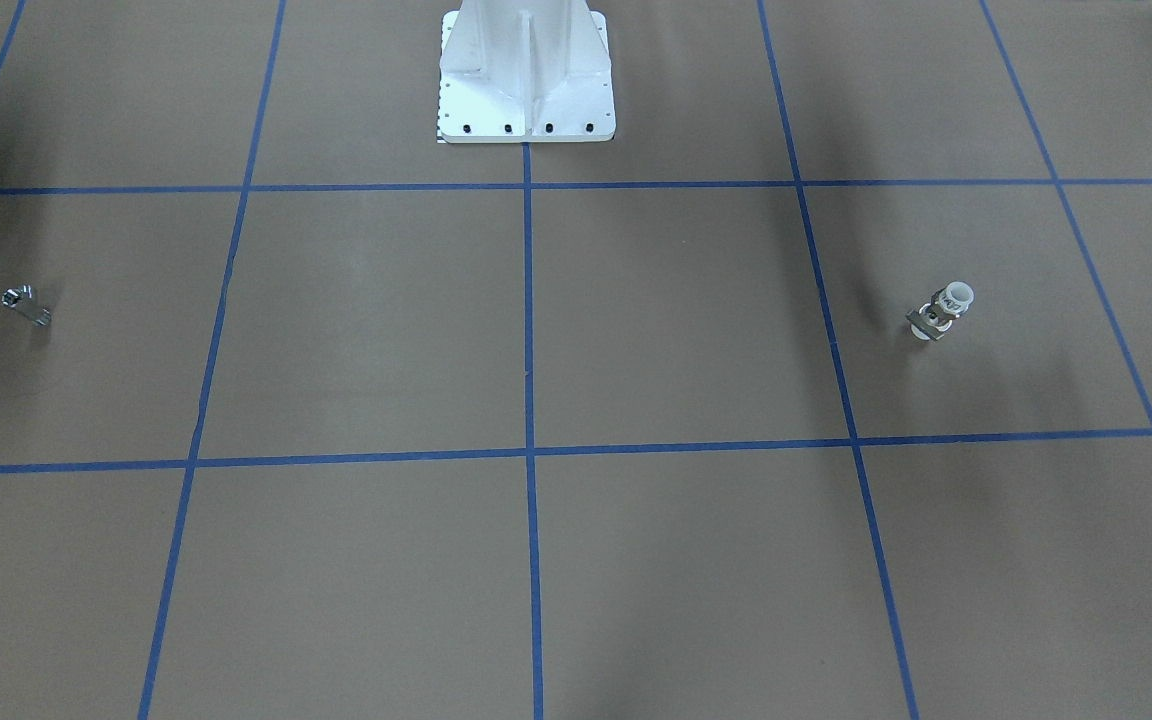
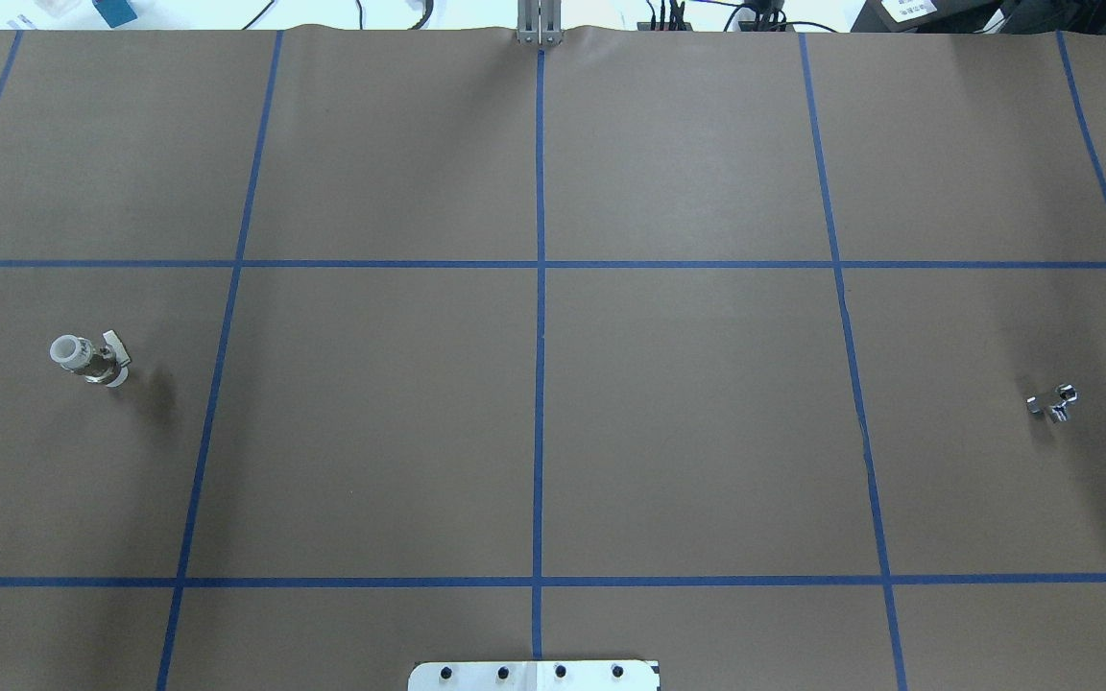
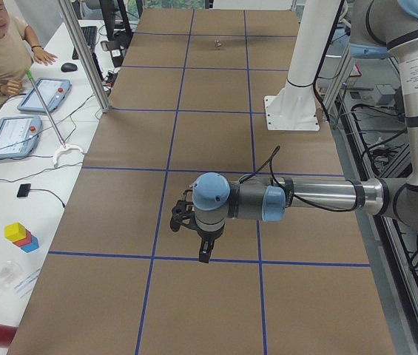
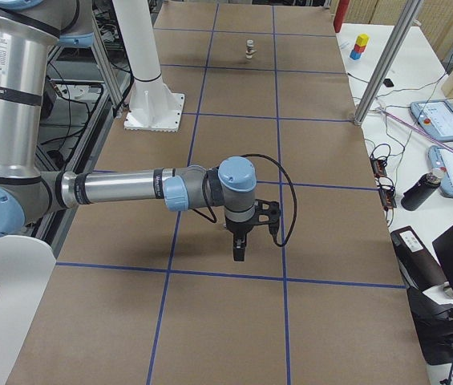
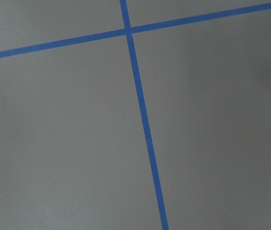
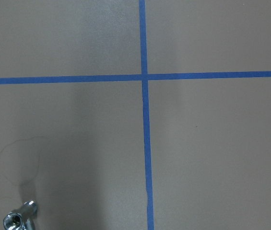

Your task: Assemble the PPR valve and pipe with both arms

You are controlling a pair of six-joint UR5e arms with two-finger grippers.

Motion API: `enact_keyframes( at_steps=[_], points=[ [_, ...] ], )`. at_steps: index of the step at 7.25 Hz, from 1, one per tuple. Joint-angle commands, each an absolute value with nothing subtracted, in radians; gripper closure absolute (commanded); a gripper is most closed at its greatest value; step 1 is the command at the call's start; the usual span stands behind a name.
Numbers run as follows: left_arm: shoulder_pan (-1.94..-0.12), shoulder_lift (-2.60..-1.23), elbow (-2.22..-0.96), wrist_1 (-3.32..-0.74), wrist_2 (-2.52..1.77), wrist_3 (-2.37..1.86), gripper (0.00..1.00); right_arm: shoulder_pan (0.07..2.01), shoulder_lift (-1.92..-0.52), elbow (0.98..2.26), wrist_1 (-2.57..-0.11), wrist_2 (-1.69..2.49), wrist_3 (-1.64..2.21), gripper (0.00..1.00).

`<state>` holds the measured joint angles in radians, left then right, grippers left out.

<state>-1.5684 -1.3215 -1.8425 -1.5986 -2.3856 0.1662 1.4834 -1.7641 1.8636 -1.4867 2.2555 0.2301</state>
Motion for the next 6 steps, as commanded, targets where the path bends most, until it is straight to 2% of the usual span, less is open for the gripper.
enact_keyframes(
  at_steps=[1,6],
  points=[
    [-1.568,-1.345,-1.850,-1.604,-2.387,0.178,0.00,1.483,-1.764,1.862,-1.486,2.260,0.230,0.00],
    [-1.568,-1.404,-1.856,-1.724,-2.395,0.167,0.00,1.483,-1.763,1.862,-1.485,2.263,0.229,0.00]
  ],
)
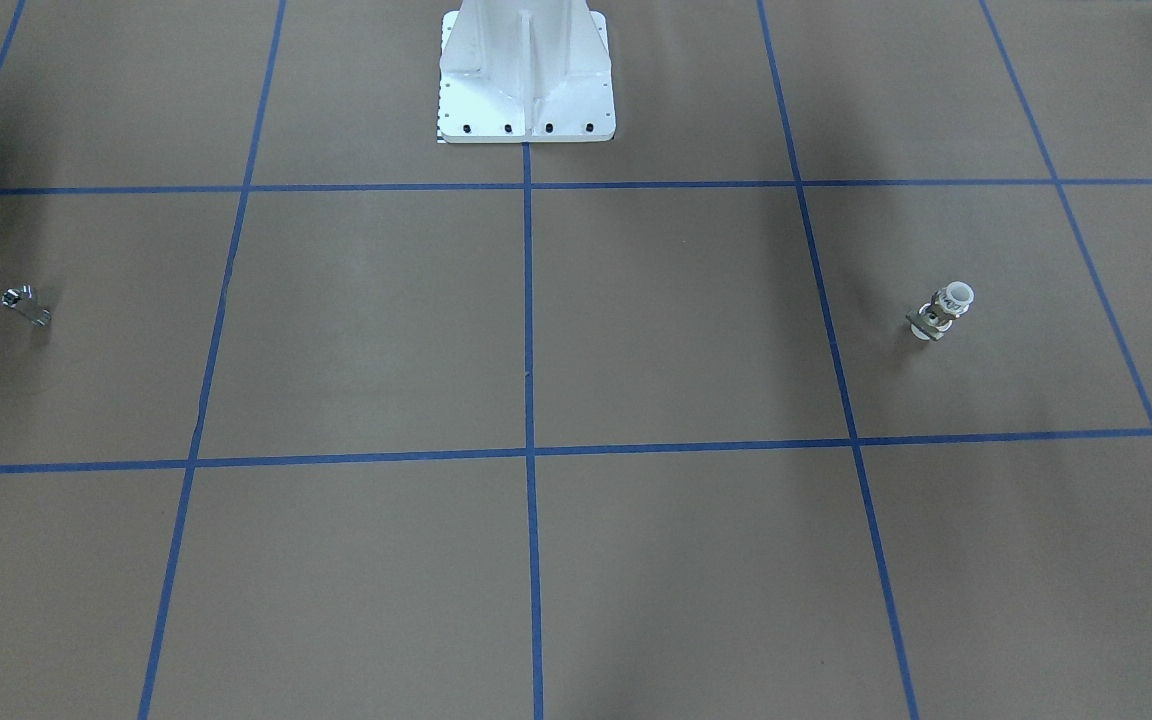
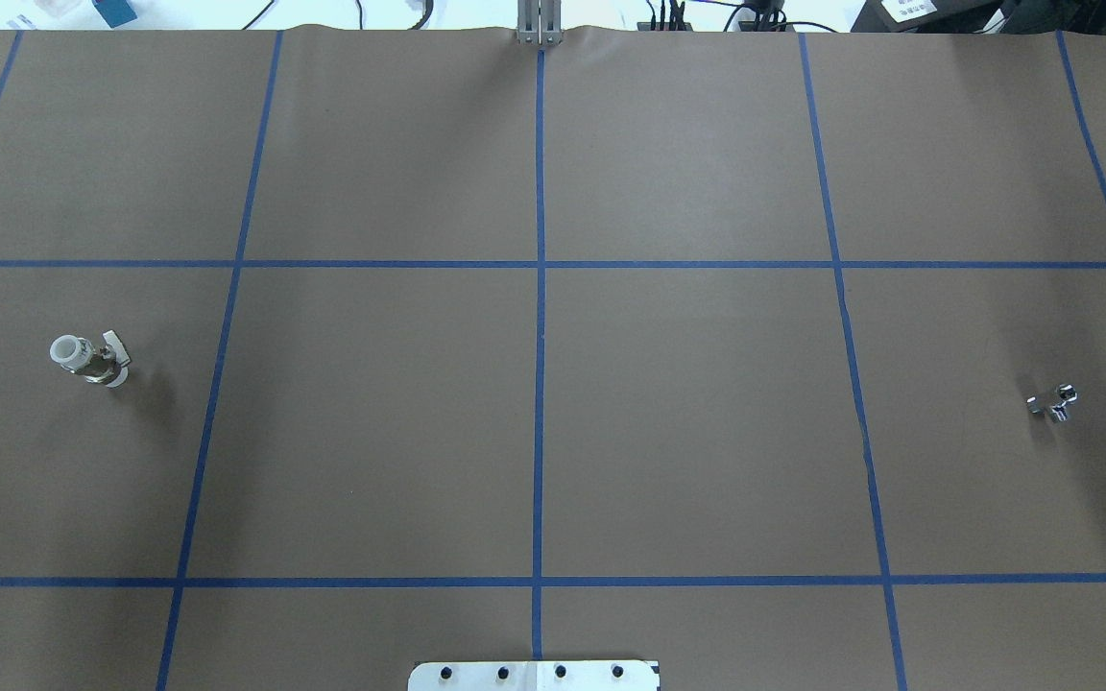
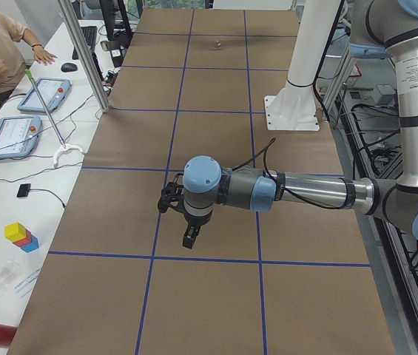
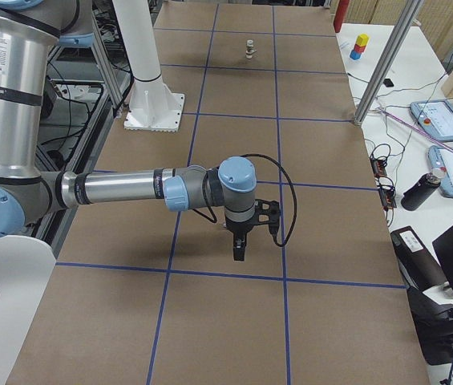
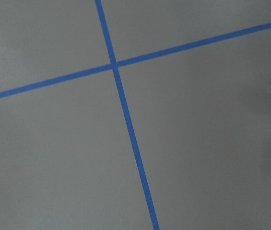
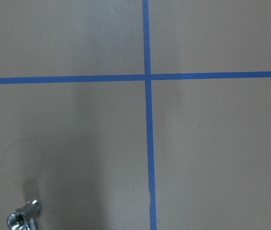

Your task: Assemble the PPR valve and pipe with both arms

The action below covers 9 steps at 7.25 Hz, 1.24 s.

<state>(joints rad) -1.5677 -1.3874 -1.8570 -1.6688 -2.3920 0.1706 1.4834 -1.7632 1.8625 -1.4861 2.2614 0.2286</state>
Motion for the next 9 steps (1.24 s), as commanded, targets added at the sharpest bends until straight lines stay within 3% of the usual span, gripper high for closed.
enact_keyframes(
  at_steps=[1,4,6,9],
  points=[
    [-1.568,-1.442,-1.845,-1.823,-2.392,0.166,0.00,1.483,-1.763,1.862,-1.485,2.266,0.229,0.00],
    [-1.471,-1.570,-1.836,-1.888,-2.398,0.015,0.00,1.483,-1.763,1.864,-1.485,2.266,0.229,0.00],
    [-1.306,-1.585,-1.832,-2.078,-2.395,-0.172,0.00,1.483,-1.763,1.864,-1.485,2.269,0.229,0.00],
    [-1.152,-1.556,-1.845,-2.085,-2.375,-0.244,0.00,1.483,-1.766,1.864,-1.485,2.269,0.229,0.00]
  ],
)
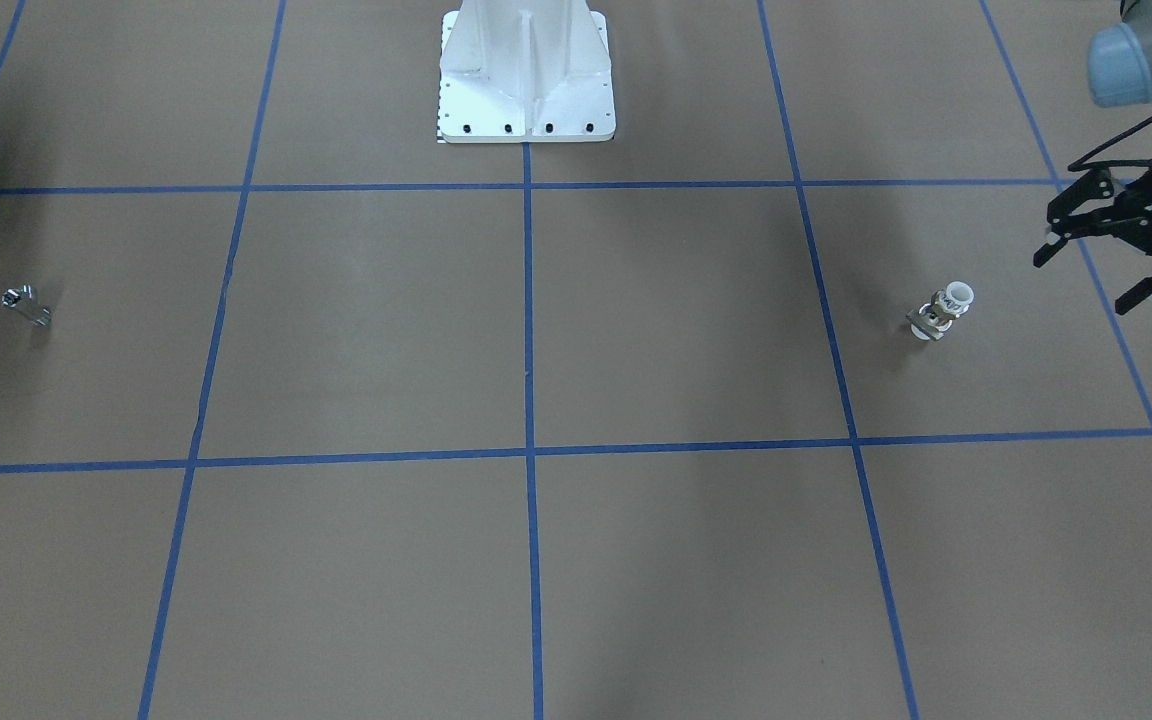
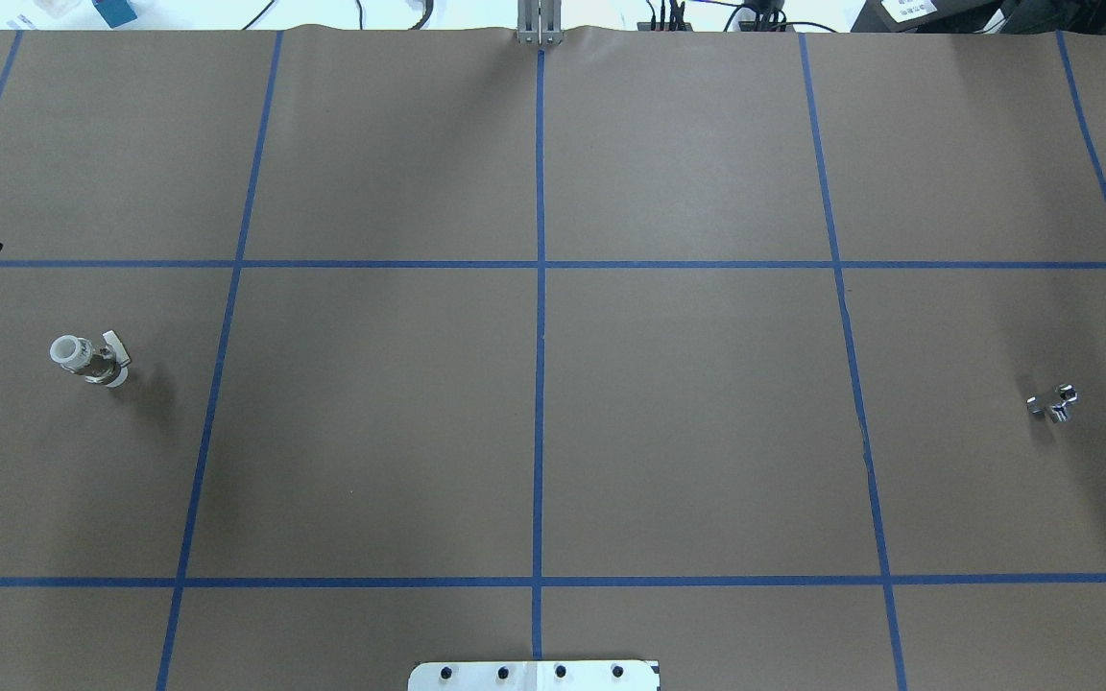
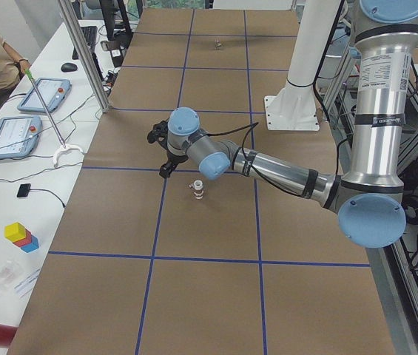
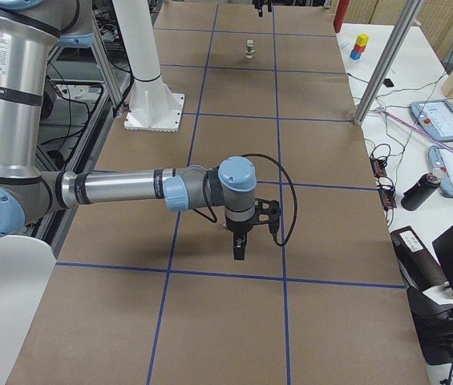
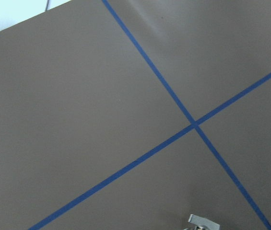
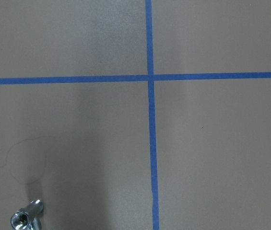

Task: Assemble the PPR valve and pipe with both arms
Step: 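Lower the left gripper onto the white valve fitting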

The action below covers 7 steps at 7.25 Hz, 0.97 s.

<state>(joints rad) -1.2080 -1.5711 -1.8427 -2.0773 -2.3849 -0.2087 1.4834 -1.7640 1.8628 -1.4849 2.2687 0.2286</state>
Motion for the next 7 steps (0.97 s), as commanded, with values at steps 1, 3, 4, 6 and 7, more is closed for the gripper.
enact_keyframes(
  at_steps=[1,3,4,6,7],
  points=[
    [-1.094,-1.543,-1.847,-2.088,-2.309,-0.244,0.00,1.483,-1.766,1.862,-1.485,2.269,0.229,0.00],
    [-0.970,-1.493,-1.842,-2.143,-2.136,-0.285,0.00,1.483,-1.769,1.862,-1.485,2.267,0.229,0.00],
    [-0.947,-1.490,-1.833,-2.143,-2.120,-0.282,0.00,1.483,-1.769,1.862,-1.485,2.267,0.229,0.00],
    [-0.901,-1.483,-1.827,-2.143,-2.089,-0.285,0.00,1.483,-1.769,1.862,-1.485,2.267,0.229,0.00],
    [-0.885,-1.483,-1.807,-2.143,-2.083,-0.284,0.01,1.483,-1.769,1.862,-1.485,2.267,0.229,0.00]
  ],
)
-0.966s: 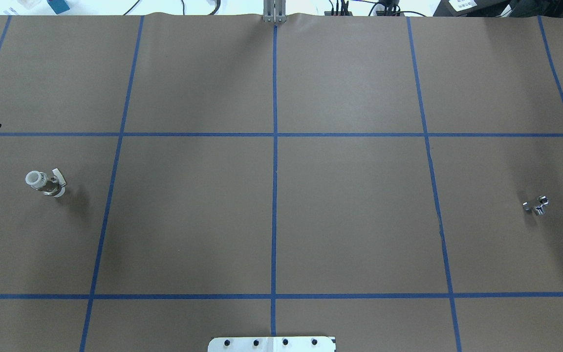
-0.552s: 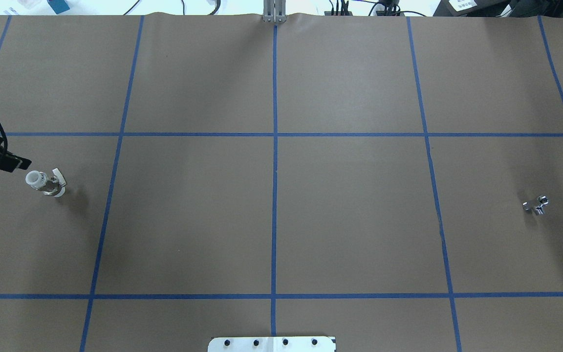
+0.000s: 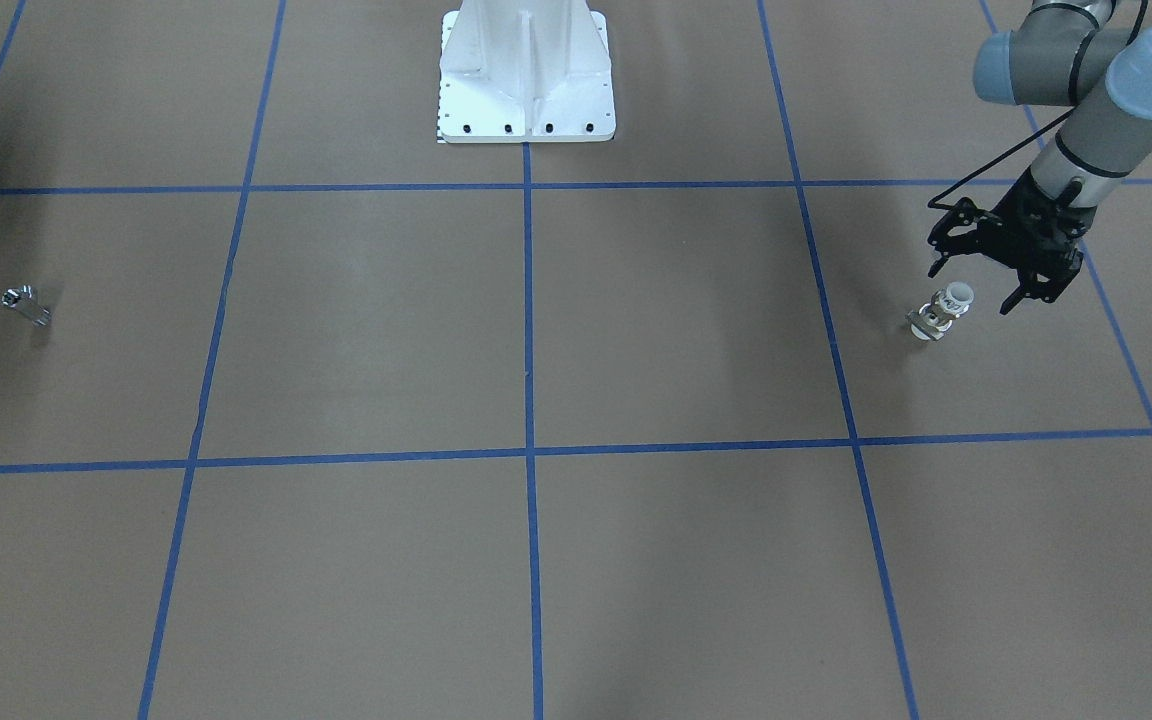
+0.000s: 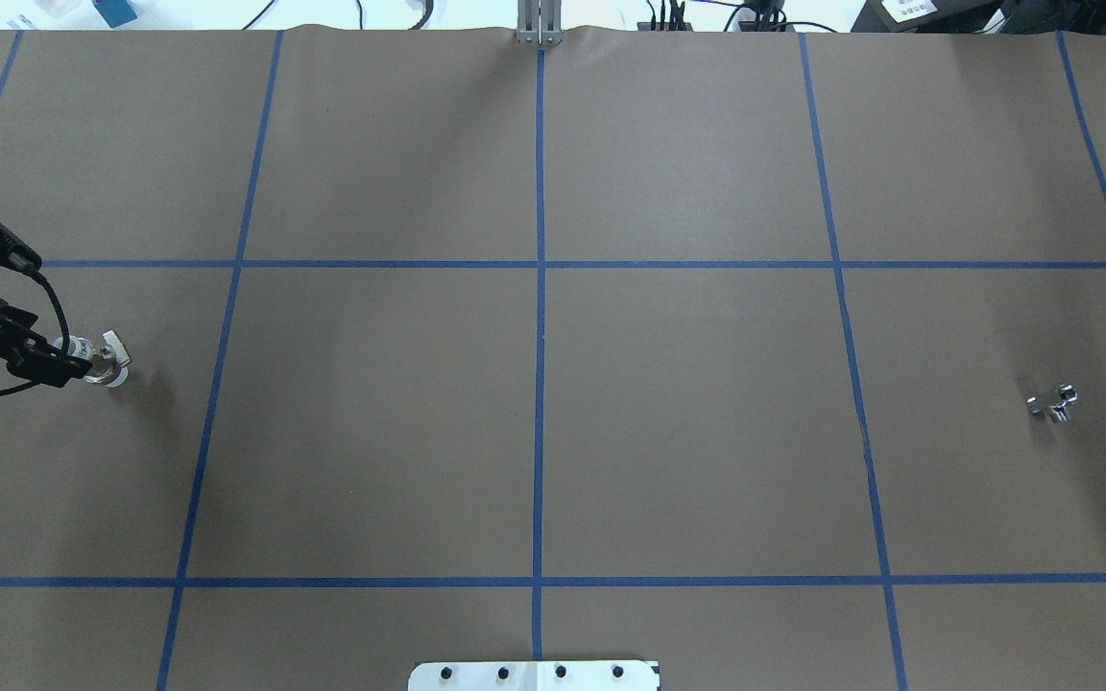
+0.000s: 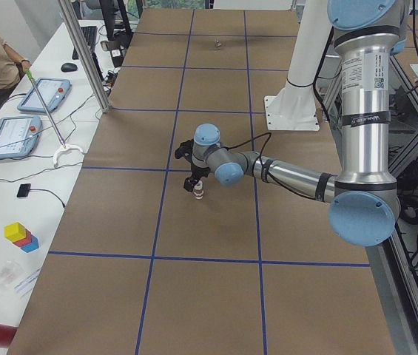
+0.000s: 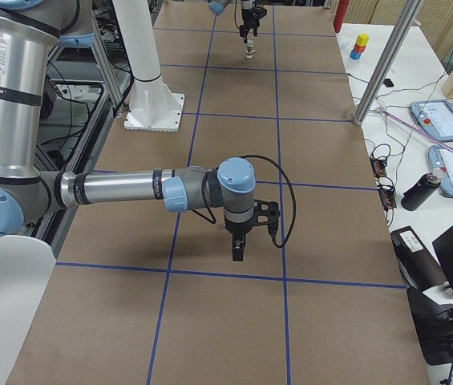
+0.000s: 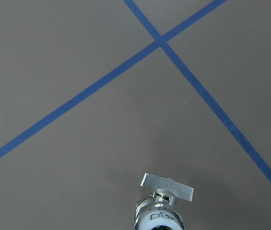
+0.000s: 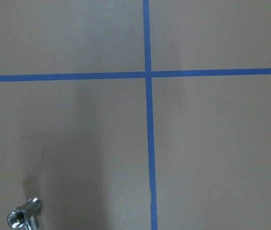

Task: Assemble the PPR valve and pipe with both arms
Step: 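Lower the left gripper onto the white valve fitting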

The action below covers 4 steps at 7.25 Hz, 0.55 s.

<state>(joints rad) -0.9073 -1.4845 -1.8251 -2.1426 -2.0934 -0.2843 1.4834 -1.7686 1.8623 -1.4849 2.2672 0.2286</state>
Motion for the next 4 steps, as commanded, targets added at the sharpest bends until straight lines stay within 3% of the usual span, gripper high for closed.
enact_keyframes(
  at_steps=[1,4],
  points=[
    [-0.874,-1.488,-1.792,-2.143,-2.068,-0.285,0.01,1.483,-1.769,1.862,-1.485,2.267,0.229,0.00],
    [-0.862,-1.511,-1.775,-2.143,-2.069,-0.287,0.02,1.483,-1.769,1.862,-1.485,2.267,0.226,0.00]
  ],
)
